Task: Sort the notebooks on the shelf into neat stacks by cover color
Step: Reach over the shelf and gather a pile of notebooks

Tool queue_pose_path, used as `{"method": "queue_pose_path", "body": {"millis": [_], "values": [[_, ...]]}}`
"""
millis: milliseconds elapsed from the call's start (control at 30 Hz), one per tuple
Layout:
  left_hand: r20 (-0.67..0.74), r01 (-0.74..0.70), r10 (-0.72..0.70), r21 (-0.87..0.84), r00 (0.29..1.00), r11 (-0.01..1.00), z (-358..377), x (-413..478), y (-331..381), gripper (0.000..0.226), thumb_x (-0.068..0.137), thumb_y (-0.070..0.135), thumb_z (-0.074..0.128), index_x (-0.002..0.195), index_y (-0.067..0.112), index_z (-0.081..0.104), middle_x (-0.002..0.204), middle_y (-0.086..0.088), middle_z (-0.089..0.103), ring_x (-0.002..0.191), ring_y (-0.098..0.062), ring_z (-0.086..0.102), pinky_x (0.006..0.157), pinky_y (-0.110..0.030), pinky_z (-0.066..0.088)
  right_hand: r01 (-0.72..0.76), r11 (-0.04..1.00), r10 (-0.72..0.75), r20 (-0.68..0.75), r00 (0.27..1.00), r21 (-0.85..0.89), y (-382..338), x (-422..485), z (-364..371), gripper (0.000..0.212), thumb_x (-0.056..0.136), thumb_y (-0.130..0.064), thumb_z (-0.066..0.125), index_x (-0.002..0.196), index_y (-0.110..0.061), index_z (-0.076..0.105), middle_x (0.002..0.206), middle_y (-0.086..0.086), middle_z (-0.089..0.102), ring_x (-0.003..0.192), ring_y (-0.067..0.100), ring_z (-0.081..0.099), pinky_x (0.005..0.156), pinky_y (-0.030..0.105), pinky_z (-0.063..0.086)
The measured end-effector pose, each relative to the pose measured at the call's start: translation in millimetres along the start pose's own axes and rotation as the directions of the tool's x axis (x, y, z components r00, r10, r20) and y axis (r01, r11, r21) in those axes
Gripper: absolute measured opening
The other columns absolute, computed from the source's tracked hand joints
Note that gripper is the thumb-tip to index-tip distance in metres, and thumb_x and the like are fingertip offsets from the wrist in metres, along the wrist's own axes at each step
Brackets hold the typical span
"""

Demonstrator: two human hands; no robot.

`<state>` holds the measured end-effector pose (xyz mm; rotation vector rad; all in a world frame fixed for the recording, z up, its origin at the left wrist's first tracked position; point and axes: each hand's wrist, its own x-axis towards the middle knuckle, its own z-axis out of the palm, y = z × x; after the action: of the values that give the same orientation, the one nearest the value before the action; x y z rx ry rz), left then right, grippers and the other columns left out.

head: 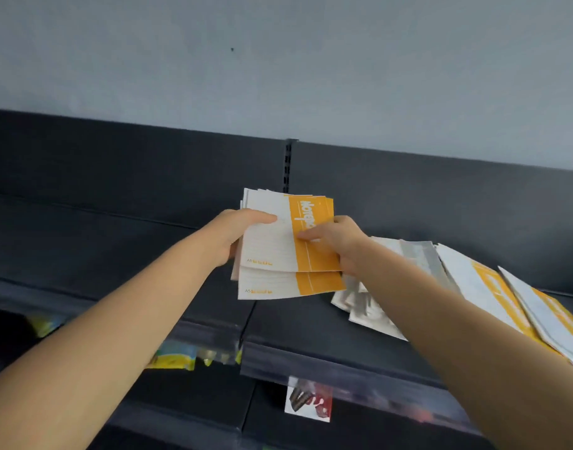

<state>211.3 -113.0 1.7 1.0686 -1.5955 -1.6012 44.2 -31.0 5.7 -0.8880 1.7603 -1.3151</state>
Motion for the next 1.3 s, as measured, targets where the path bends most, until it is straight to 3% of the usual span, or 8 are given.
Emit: {"method": "queue_pose_path", "body": {"millis": [267, 600, 733, 833, 967, 1033, 1133, 1300], "values": [[-0.077, 0.031, -0.028, 0.035, 0.997, 0.999, -188.0, -20.4, -15.7, 0.044, 0.079, 0.036, 0.073, 0.119, 0.019, 0.066, 0.106, -0.006, 0.074, 0.102, -0.027, 0.070, 0.099, -0.048, 0.049, 0.001, 0.997, 0.008, 0.133, 0.991, -0.072, -35.2, -8.3, 184.9, 0.074, 0.065, -0.017, 0.087, 0.126, -0.014, 0.046, 0.119, 0.008, 0.059, 0.105, 0.035, 0.059, 0.088, 0.054, 0.051], [-0.238, 0.072, -0.064, 0.026, 0.969, 0.997, -371.4, -26.8, -38.5, 0.027, 0.085, 0.027, 0.071, 0.108, 0.013, 0.070, 0.099, -0.009, 0.075, 0.094, -0.027, 0.071, 0.092, -0.045, 0.054, 0.007, 0.995, 0.012, 0.189, 0.982, -0.099, -65.7, 0.4, 384.5, 0.072, 0.079, -0.022, 0.077, 0.138, -0.015, 0.036, 0.131, 0.009, 0.050, 0.117, 0.033, 0.051, 0.097, 0.051, 0.046], [-0.238, 0.110, -0.100, 0.031, 0.966, 0.993, -425.3, -8.6, -42.5, 0.033, 0.085, 0.031, 0.070, 0.113, 0.015, 0.068, 0.103, -0.009, 0.075, 0.097, -0.028, 0.070, 0.092, -0.045, 0.053, -0.045, 0.996, 0.059, 0.209, 0.976, -0.071, -77.7, 21.7, 435.6, 0.070, 0.084, -0.023, 0.072, 0.140, -0.013, 0.032, 0.133, 0.009, 0.049, 0.118, 0.032, 0.051, 0.087, 0.044, 0.045], [-0.235, 0.155, -0.139, 0.054, 0.962, 0.986, -457.1, 11.5, -44.3, 0.035, 0.085, 0.034, 0.071, 0.113, 0.015, 0.067, 0.102, -0.010, 0.074, 0.097, -0.029, 0.070, 0.087, -0.043, 0.054, -0.107, 0.991, 0.121, 0.208, 0.971, -0.075, -85.0, 41.6, 471.8, 0.075, 0.081, -0.024, 0.074, 0.142, -0.014, 0.030, 0.131, 0.011, 0.051, 0.114, 0.033, 0.053, 0.089, 0.046, 0.047], [-0.232, 0.216, -0.190, 0.094, 0.954, 0.972, -491.0, 38.6, -46.3, 0.035, 0.086, 0.036, 0.069, 0.111, 0.012, 0.067, 0.099, -0.010, 0.075, 0.090, -0.027, 0.071, 0.071, -0.035, 0.053, -0.198, 0.974, 0.224, 0.310, 0.924, -0.113, -92.1, 72.6, 501.8, 0.036, 0.088, -0.022, 0.067, 0.113, -0.011, 0.043, 0.092, 0.010, 0.057, 0.083, 0.028, 0.059, 0.075, 0.045, 0.048], [-0.218, 0.230, -0.201, 0.114, 0.955, 0.967, -507.0, 54.1, -46.3, 0.035, 0.088, 0.036, 0.068, 0.113, 0.012, 0.067, 0.098, -0.009, 0.075, 0.090, -0.026, 0.071, 0.070, -0.034, 0.051, -0.242, 0.961, 0.273, 0.330, 0.904, -0.130, -98.0, 86.3, 512.7, 0.027, 0.089, -0.023, 0.066, 0.101, -0.010, 0.045, 0.084, 0.010, 0.058, 0.073, 0.027, 0.059, 0.072, 0.044, 0.050], [-0.198, 0.240, -0.206, 0.164, 0.958, 0.957, -528.2, 78.1, -49.0, 0.034, 0.088, 0.037, 0.067, 0.114, 0.014, 0.067, 0.100, -0.007, 0.075, 0.096, -0.026, 0.070, 0.077, -0.037, 0.051, -0.291, 0.948, 0.318, 0.367, 0.875, -0.127, -107.0, 104.7, 531.3, 0.031, 0.088, -0.024, 0.067, 0.106, -0.009, 0.047, 0.088, 0.012, 0.061, 0.075, 0.029, 0.061, 0.075, 0.048, 0.051], [-0.195, 0.264, -0.227, 0.191, 0.954, 0.945, -552.2, 106.1, -50.3, 0.030, 0.090, 0.037, 0.065, 0.110, 0.015, 0.068, 0.093, -0.004, 0.076, 0.090, -0.022, 0.071, 0.071, -0.035, 0.050, -0.315, 0.938, 0.345, 0.348, 0.872, -0.141, -110.5, 133.0, 556.8, 0.041, 0.087, -0.025, 0.068, 0.116, -0.011, 0.042, 0.092, 0.013, 0.059, 0.079, 0.031, 0.061, 0.079, 0.050, 0.052]]}}
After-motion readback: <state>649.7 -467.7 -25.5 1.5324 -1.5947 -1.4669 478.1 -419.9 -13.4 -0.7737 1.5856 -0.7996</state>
